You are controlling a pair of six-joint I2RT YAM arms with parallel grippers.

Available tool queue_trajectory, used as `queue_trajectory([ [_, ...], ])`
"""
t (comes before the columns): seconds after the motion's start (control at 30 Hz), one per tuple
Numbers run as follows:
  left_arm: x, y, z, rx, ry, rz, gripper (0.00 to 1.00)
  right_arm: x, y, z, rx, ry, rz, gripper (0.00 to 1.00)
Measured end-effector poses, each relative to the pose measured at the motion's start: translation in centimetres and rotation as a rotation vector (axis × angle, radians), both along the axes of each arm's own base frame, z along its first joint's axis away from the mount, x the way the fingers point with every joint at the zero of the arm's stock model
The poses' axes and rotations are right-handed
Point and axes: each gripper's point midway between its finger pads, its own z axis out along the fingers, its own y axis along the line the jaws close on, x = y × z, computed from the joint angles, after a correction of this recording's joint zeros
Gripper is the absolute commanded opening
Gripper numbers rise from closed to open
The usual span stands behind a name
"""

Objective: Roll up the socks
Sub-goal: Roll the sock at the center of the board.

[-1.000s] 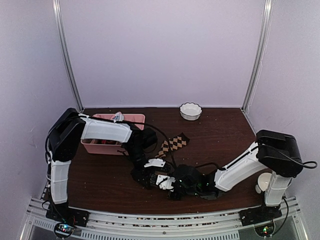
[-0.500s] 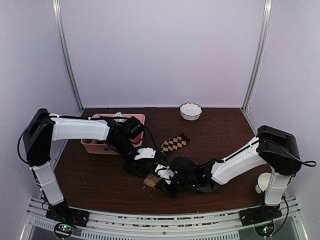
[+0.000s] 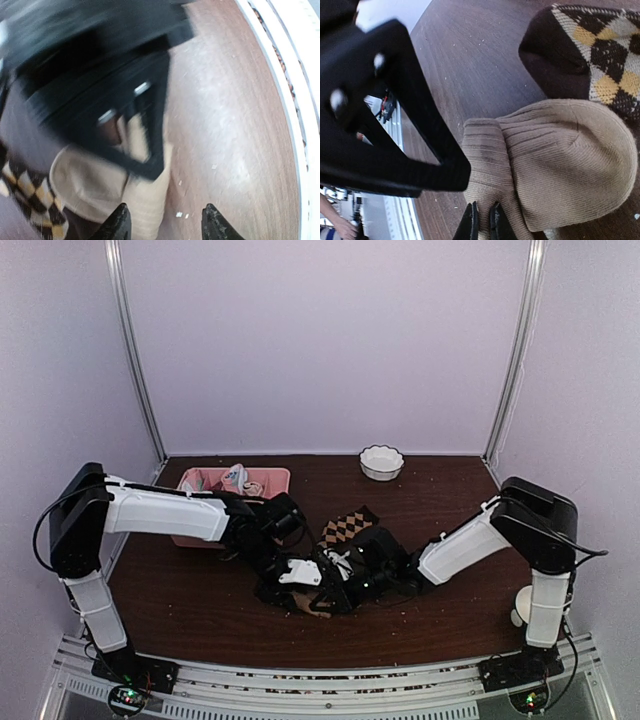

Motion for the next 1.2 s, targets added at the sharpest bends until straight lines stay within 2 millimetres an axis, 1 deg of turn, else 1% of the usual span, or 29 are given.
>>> queue_trajectory([
  [0.1, -0.2, -0.4, -0.8, 0.013, -0.015, -0.016, 0.48, -0.1, -0.3, -0.1, 0.025, 0.073, -0.021, 0.0],
  [0.27, 1.0, -0.7, -2.0, 0.024, -0.056, -0.001, 0.44, -0.2, -0.7, -0.2, 0.066, 0.169, -0.053, 0.0],
  [0.33, 1.2, -0.8, -2.3, 0.027, -0.067, 0.002, 0.41, -0.2, -0.6, -0.2, 0.082, 0.203, -0.055, 0.0],
  [0.5, 1.6, -1.1, -3.6, 0.044, -0.07, 0.003, 0.19, -0.1, -0.5, -0.1, 0.099, 0.269, -0.074, 0.0],
  [0.57, 1.6, -1.2, -3.6, 0.046, -0.065, -0.001, 0.11, 0.1, -0.6, 0.0, 0.101, 0.289, -0.087, 0.01],
  [0.6, 1.6, -1.2, -3.6, 0.049, -0.062, 0.002, 0.07, 0.1, -0.6, 0.1, 0.102, 0.297, -0.092, 0.06],
  [0.63, 1.5, -1.2, -3.5, 0.051, -0.057, 0.004, 0.04, 0.1, -0.7, 0.1, 0.104, 0.304, -0.097, 0.08],
  [0.67, 1.5, -1.3, -3.5, 0.051, -0.051, 0.006, 0.01, 0.1, -0.8, 0.1, 0.106, 0.31, -0.104, 0.15],
  [0.7, 1.5, -1.5, -3.5, 0.05, -0.045, 0.007, 0.0, 0.1, -1.0, 0.1, 0.108, 0.311, -0.112, 0.4],
  [0.73, 1.5, -1.6, -3.5, 0.049, -0.036, 0.008, 0.0, 0.1, -1.1, 0.2, 0.108, 0.313, -0.122, 0.88],
  [0.77, 1.4, -1.7, -3.5, 0.048, -0.02, 0.01, 0.0, 0.1, -1.3, 0.5, 0.115, 0.305, -0.13, 0.99],
  [0.8, 1.4, -1.8, -3.5, 0.047, -0.001, 0.012, 0.0, 0.2, -1.4, 1.0, 0.128, 0.289, -0.137, 1.0],
  [0.87, 1.0, -2.4, -3.0, 0.003, 0.066, -0.01, 0.0, 0.9, -2.2, 1.3, 0.127, 0.242, -0.186, 1.0],
  [0.93, 0.6, -3.7, -1.4, -0.068, 0.121, -0.054, 0.0, 1.6, -3.2, 2.4, 0.146, 0.194, -0.222, 1.0],
  [0.97, 0.8, -4.0, -1.1, -0.076, 0.126, -0.055, 0.0, 2.2, -3.8, 2.7, 0.138, 0.156, -0.257, 1.0],
  [1.07, 0.6, -4.1, -2.0, -0.071, 0.192, -0.055, 0.02, 3.4, -5.6, 2.3, 0.082, 0.059, -0.343, 1.0],
  [1.13, 0.7, -3.0, -3.8, -0.008, 0.237, -0.018, 0.02, 4.0, -6.6, 2.3, 0.046, 0.001, -0.389, 1.0],
  [1.2, 0.8, -2.9, -3.8, -0.015, 0.281, 0.006, 0.02, 4.2, -7.7, 2.1, 0.005, -0.047, -0.427, 1.0],
])
